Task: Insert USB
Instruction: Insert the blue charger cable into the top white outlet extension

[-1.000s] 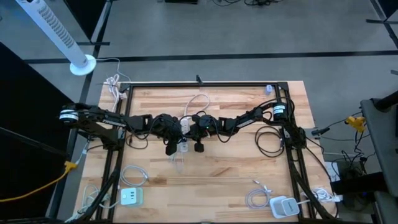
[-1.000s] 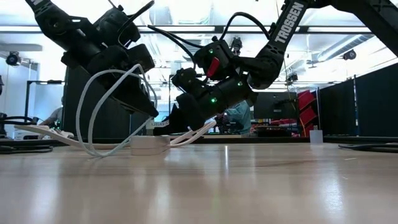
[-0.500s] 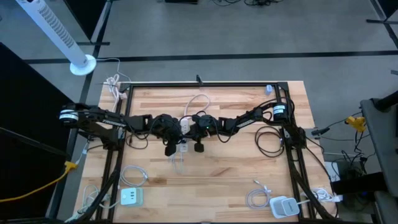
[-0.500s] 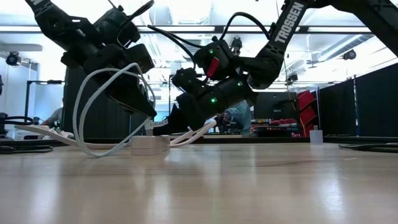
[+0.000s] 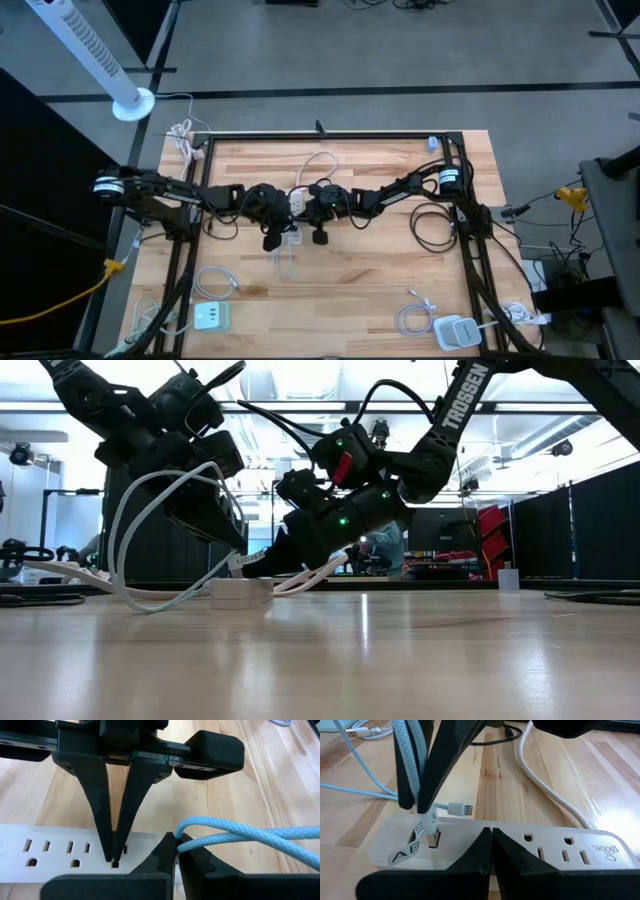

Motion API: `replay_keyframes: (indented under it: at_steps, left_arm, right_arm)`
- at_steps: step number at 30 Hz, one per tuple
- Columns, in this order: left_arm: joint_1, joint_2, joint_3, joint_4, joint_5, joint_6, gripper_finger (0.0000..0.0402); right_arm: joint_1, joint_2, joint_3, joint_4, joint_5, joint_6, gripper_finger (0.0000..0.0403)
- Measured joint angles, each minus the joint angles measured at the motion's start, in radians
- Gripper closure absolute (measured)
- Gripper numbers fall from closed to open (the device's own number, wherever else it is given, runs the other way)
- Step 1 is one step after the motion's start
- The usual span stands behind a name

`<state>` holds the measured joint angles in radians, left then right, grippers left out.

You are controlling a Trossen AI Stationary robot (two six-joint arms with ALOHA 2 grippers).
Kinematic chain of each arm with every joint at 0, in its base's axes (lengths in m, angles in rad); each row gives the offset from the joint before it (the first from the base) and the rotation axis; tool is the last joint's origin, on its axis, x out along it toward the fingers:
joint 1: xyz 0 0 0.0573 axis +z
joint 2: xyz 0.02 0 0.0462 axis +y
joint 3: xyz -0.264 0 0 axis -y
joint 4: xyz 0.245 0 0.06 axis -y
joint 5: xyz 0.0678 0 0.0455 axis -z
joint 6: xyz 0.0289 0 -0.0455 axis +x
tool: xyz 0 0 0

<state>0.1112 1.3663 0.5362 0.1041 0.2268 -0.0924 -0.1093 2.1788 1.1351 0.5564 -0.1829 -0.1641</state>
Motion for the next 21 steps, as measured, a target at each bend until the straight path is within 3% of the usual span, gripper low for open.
replay_keyframes:
  at_steps: [21]
  left_arm:
    - [0.000, 0.008, 0.000, 0.000, 0.000, 0.013, 0.0401]
  right_arm:
    - [0.000, 0.000, 0.000, 0.000, 0.000, 0.008, 0.0403]
